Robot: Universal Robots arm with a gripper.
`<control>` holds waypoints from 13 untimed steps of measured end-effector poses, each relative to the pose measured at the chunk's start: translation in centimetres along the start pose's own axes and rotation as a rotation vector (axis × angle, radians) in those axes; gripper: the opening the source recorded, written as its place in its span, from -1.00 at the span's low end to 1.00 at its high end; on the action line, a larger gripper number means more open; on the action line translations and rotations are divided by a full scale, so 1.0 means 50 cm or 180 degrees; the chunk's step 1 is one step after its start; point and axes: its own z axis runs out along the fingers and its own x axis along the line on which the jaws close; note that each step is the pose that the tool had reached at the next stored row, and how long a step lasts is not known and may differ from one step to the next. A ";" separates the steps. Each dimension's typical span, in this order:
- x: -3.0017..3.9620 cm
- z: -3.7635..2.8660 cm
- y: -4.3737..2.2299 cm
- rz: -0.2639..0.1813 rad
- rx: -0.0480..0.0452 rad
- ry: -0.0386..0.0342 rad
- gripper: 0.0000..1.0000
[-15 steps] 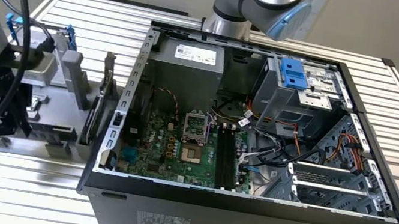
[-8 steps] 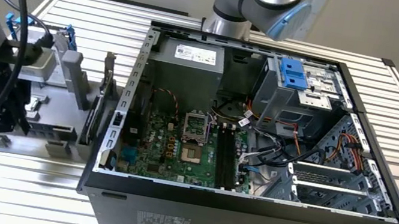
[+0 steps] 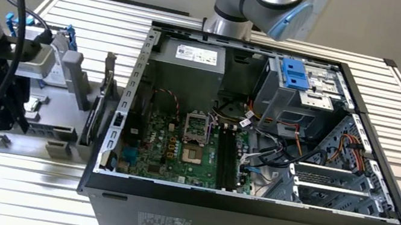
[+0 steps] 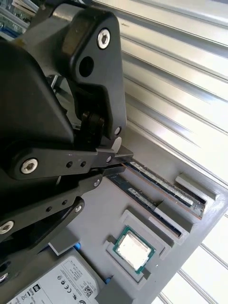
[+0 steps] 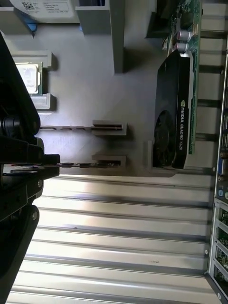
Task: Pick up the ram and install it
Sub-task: 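Pick up the ram and move it above insertion slot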
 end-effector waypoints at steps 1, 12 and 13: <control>0.000 -0.002 0.000 0.0000 0.0000 0.0000 -1.00; -0.001 -0.033 0.001 0.0002 0.0000 0.0000 -1.00; -0.001 -0.036 0.001 0.0003 0.0000 0.0000 -1.00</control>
